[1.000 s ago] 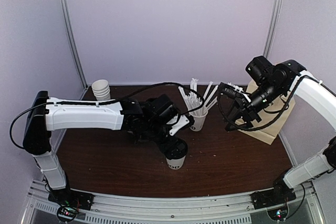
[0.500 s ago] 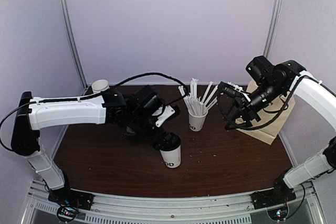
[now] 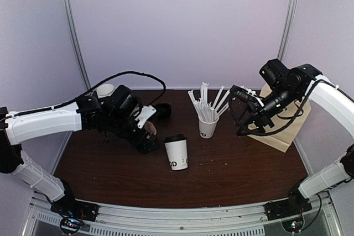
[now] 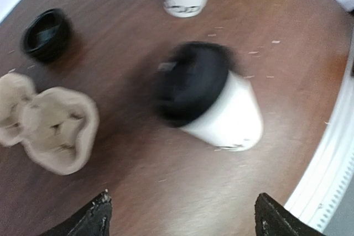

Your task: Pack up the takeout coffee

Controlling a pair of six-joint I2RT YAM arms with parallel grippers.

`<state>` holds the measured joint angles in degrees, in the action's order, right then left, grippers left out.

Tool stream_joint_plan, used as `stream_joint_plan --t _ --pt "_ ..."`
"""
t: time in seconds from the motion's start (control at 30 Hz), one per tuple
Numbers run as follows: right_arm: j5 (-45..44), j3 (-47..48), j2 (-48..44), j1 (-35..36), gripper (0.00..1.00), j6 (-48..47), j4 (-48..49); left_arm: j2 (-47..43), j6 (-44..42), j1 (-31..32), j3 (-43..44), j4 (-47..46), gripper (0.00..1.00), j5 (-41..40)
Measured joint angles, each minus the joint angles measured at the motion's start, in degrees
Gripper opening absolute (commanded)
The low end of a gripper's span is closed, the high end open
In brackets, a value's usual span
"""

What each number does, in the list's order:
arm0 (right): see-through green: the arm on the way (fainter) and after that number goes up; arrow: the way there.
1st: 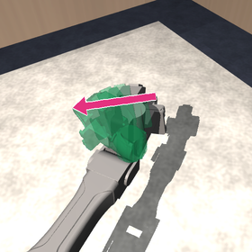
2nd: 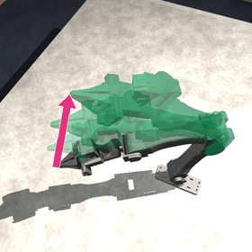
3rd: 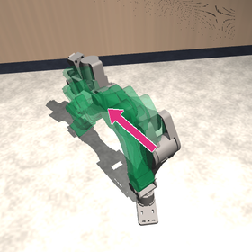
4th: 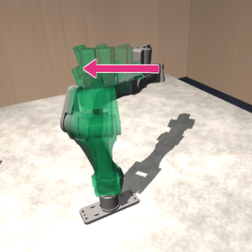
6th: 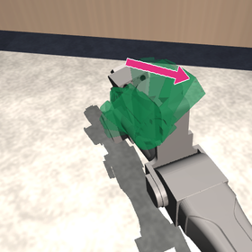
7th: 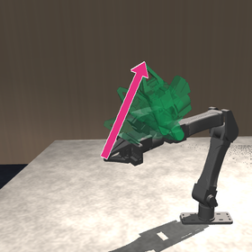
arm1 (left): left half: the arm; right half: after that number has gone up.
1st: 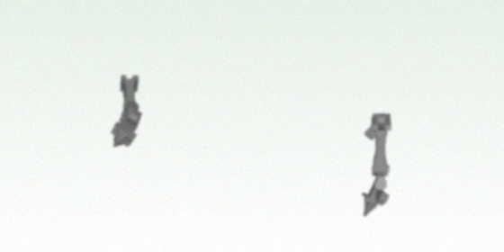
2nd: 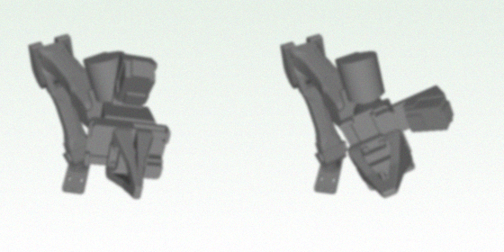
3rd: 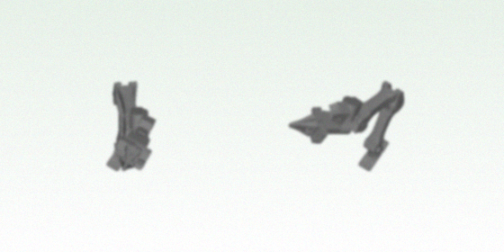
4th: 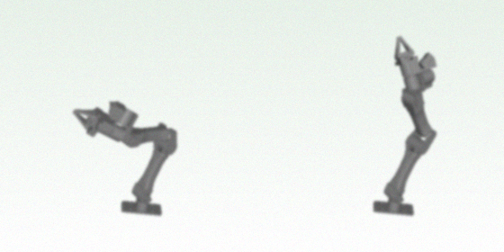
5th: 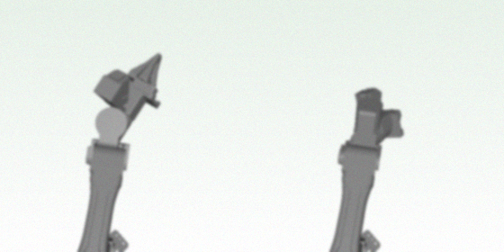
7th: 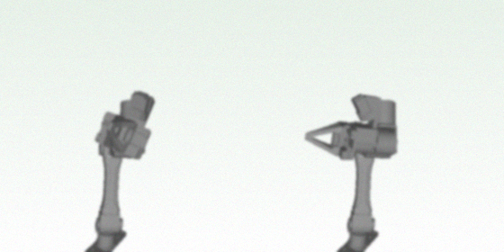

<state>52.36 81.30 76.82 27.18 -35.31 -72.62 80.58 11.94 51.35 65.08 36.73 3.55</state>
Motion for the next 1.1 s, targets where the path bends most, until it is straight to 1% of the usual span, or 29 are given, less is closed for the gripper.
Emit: stream_joint_plan --t 0.1,0.2,0.47,0.6,0.77,0.83,0.93,1.1 --pt "0.1 -0.3 0.0 0.0 0.55 0.0 0.1 0.8 0.0 3.5 -0.4 -3.2 0.97 2.8" --pt "0.0 -1.2 -0.1 0.0 0.53 0.5 0.6 2.9 2.9 5.6 0.1 -5.4 0.97 2.3" --pt "-1.9 -3.5 -0.2 -0.1 0.53 3.6 3.6 15.7 21.9 3.0 5.1 -5.2 0.97 -7.0" --pt "-2.4 -4.0 -0.3 -0.1 0.54 4.5 4.8 20.8 28.5 2.6 8.3 -5.3 0.98 -8.7" --pt "-3.0 -5.7 -1.7 -0.1 0.54 5.2 5.8 25.4 34.5 1.8 11.6 -5.0 0.97 -9.0" --pt "-3.1 -6.3 -2.3 -0.1 0.54 5.4 6.0 27.8 36.8 1.1 13.3 -4.7 0.93 -9.0" --pt "-3.2 -6.6 -3.0 -0.1 0.54 5.6 6.3 30.7 39.2 -0.2 13.9 -5.4 0.84 -8.2" --pt "-3.2 -6.7 -3.6 -0.1 0.54 5.7 6.7 31.9 40.7 -0.9 12.9 -7.1 0.75 -5.7"
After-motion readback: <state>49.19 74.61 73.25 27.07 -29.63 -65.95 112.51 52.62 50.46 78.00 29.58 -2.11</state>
